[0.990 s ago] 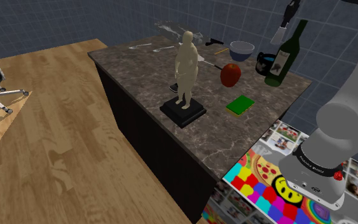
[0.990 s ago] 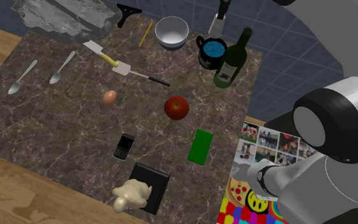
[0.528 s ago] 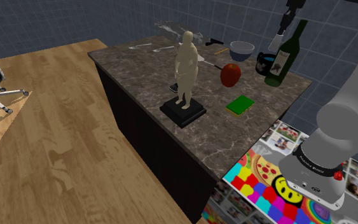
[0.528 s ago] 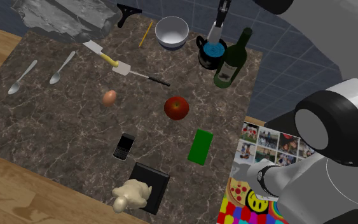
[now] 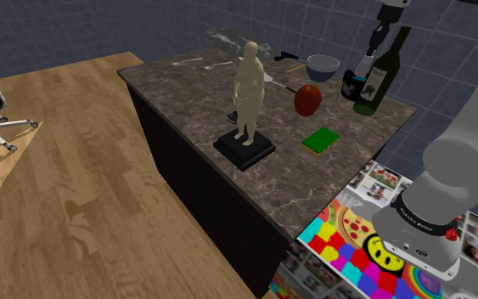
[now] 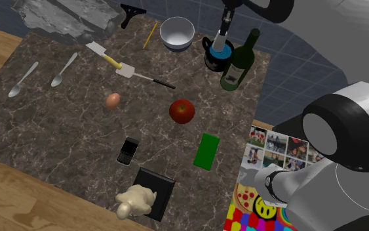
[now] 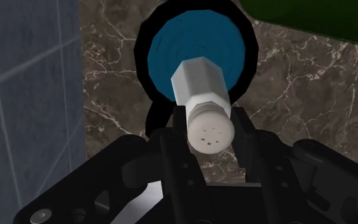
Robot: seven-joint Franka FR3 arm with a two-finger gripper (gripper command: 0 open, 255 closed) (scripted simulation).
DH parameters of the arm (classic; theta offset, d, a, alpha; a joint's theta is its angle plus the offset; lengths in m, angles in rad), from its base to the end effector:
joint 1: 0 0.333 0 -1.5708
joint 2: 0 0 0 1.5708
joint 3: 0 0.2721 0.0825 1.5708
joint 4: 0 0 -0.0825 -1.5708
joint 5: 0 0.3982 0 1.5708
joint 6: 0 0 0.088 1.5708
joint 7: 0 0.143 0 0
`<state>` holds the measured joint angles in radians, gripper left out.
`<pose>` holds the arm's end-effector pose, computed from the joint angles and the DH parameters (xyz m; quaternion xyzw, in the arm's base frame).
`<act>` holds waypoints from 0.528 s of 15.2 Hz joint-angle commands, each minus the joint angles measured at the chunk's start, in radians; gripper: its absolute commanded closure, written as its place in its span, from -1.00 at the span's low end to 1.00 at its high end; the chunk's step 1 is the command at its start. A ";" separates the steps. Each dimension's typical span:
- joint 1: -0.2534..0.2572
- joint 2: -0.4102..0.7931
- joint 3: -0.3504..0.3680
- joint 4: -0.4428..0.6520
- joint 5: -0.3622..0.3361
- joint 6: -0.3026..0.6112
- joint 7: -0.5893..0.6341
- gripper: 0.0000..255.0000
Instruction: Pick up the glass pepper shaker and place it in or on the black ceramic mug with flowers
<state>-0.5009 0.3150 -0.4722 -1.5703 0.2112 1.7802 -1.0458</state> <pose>0.3975 -0.5010 0.3892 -0.9987 -0.0182 -0.0083 0.0459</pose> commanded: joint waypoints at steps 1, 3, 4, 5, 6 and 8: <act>-0.001 0.004 0.000 -0.004 0.001 0.005 -0.001 1.00; -0.001 0.004 0.000 -0.004 0.001 0.005 -0.001 1.00; -0.001 0.004 0.000 -0.004 0.001 0.005 -0.001 1.00; -0.001 0.004 0.000 -0.004 0.001 0.005 -0.001 1.00; -0.001 0.004 0.000 -0.004 0.001 0.005 -0.001 1.00; 0.000 0.002 0.000 -0.006 0.000 0.005 0.000 -1.00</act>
<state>-0.5004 0.3155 -0.4718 -1.5736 0.2123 1.7854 -1.0463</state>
